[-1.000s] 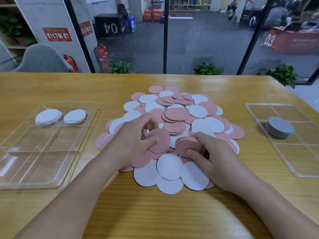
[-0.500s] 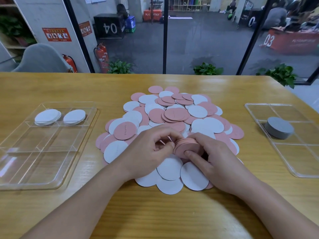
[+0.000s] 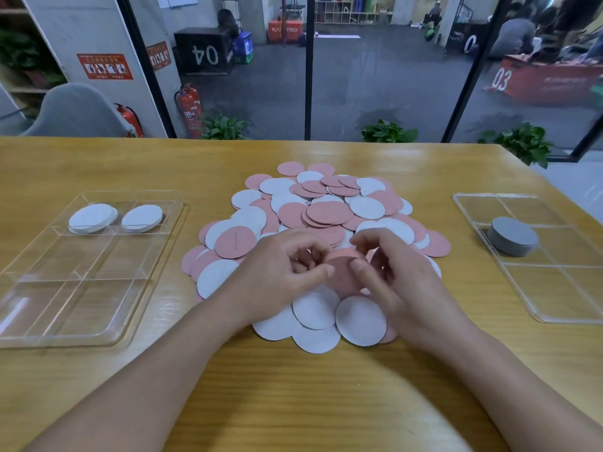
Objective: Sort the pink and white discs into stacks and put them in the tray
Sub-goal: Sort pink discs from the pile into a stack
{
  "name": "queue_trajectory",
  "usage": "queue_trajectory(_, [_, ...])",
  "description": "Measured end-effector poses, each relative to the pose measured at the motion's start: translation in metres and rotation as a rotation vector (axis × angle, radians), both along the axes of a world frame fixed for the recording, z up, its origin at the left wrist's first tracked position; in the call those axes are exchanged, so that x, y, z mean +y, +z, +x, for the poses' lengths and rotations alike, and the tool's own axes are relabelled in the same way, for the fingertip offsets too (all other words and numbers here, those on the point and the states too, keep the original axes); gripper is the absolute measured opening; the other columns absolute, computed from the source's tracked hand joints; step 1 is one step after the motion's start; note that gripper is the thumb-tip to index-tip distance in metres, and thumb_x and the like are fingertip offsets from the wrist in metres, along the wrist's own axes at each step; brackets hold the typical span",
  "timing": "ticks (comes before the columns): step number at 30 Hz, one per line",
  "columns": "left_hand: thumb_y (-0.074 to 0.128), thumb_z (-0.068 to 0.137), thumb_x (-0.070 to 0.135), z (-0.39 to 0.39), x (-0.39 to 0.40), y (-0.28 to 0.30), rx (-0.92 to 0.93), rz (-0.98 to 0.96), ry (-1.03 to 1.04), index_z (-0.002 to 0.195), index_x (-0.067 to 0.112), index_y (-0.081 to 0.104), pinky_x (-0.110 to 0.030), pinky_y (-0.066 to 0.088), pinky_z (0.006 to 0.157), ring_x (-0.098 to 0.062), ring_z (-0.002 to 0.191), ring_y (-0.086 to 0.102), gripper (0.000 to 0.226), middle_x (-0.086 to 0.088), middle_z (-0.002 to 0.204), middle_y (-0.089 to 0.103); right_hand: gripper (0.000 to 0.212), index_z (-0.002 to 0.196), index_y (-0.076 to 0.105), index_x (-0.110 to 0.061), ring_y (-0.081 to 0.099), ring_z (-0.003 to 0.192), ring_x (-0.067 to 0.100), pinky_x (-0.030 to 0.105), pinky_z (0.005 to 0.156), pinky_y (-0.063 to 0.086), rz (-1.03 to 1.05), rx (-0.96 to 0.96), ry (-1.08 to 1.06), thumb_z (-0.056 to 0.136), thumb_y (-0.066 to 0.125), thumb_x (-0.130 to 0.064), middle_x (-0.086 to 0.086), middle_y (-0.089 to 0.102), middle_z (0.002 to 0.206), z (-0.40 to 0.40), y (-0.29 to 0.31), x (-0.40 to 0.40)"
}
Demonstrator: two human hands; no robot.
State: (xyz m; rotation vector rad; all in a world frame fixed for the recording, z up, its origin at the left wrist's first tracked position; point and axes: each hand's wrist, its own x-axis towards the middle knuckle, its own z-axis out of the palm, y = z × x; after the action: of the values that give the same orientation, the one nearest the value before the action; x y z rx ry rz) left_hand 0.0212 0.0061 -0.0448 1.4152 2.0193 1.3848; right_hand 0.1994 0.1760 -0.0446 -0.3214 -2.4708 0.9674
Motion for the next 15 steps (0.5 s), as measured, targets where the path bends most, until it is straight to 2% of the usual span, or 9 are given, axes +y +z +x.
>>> queue_trajectory(2, [0.081,0.099,0.012,0.001,-0.008,0.007,-0.073,-0.029,-0.070,0.106,0.016,0.080,-0.049,0.062,0.077,-0.033,0.082,0.068,0.008,-0.004,0.096,0.074,0.009,0.112,0.066,-0.029,0.063,0.079,0.019,0.030,0.069,0.051,-0.078,0.110,-0.006,0.106,0.067,-0.023,-0.011,0.069,0.096,0.007,0.006,-0.005])
queue_trajectory(4, [0.078,0.103,0.012,0.006,-0.023,0.013,-0.147,-0.068,-0.146,0.108,0.012,0.080,-0.045,0.061,0.075,-0.030,0.074,0.068,0.006,-0.013,0.092,0.075,0.007,0.104,0.071,-0.025,0.064,0.075,0.017,0.037,0.067,0.054,-0.155,0.125,0.022,0.104,0.070,-0.018,-0.007,0.071,0.088,0.019,0.008,-0.013])
queue_trajectory(6, [0.074,0.107,0.016,0.009,-0.038,0.011,-0.225,-0.066,-0.123,0.108,0.011,0.081,-0.040,0.056,0.069,-0.026,0.069,0.066,0.009,-0.018,0.091,0.074,0.005,0.101,0.074,-0.021,0.060,0.072,0.015,0.045,0.064,0.054,-0.263,0.071,0.058,0.103,0.072,-0.017,-0.006,0.069,0.083,0.034,0.003,-0.021])
queue_trajectory(7, [0.071,0.108,0.019,0.009,-0.046,0.008,-0.223,-0.054,-0.076,0.107,0.013,0.082,-0.038,0.055,0.067,-0.023,0.069,0.065,0.012,-0.017,0.093,0.074,0.004,0.100,0.075,-0.019,0.057,0.070,0.015,0.044,0.063,0.052,-0.302,0.029,0.079,0.102,0.073,-0.017,-0.003,0.068,0.081,0.042,0.000,-0.025])
queue_trajectory(9, [0.070,0.109,0.023,0.006,-0.059,-0.002,-0.089,-0.056,0.043,0.101,0.021,0.083,-0.036,0.054,0.070,-0.019,0.072,0.065,0.016,-0.005,0.091,0.074,0.004,0.098,0.075,-0.019,0.056,0.070,0.015,0.038,0.064,0.048,-0.314,-0.064,0.127,0.101,0.075,-0.020,-0.001,0.068,0.080,0.056,-0.008,-0.036])
queue_trajectory(12, [0.073,0.107,0.025,0.005,-0.071,-0.013,0.099,-0.102,0.171,0.094,0.030,0.081,-0.025,0.048,0.073,-0.015,0.077,0.061,0.016,0.006,0.088,0.072,0.005,0.097,0.075,-0.027,0.060,0.072,0.017,0.036,0.067,0.050,-0.216,-0.154,0.144,0.101,0.074,-0.030,-0.004,0.070,0.082,0.069,-0.014,-0.053])
queue_trajectory(15, [0.078,0.103,0.024,0.010,-0.076,-0.016,0.161,-0.102,0.231,0.093,0.032,0.080,-0.022,0.048,0.073,-0.016,0.082,0.063,0.013,0.009,0.092,0.076,0.007,0.096,0.067,-0.034,0.060,0.075,0.010,0.032,0.066,0.051,0.069,-0.137,0.125,0.102,0.069,-0.037,-0.013,0.065,0.088,0.071,-0.019,-0.060])
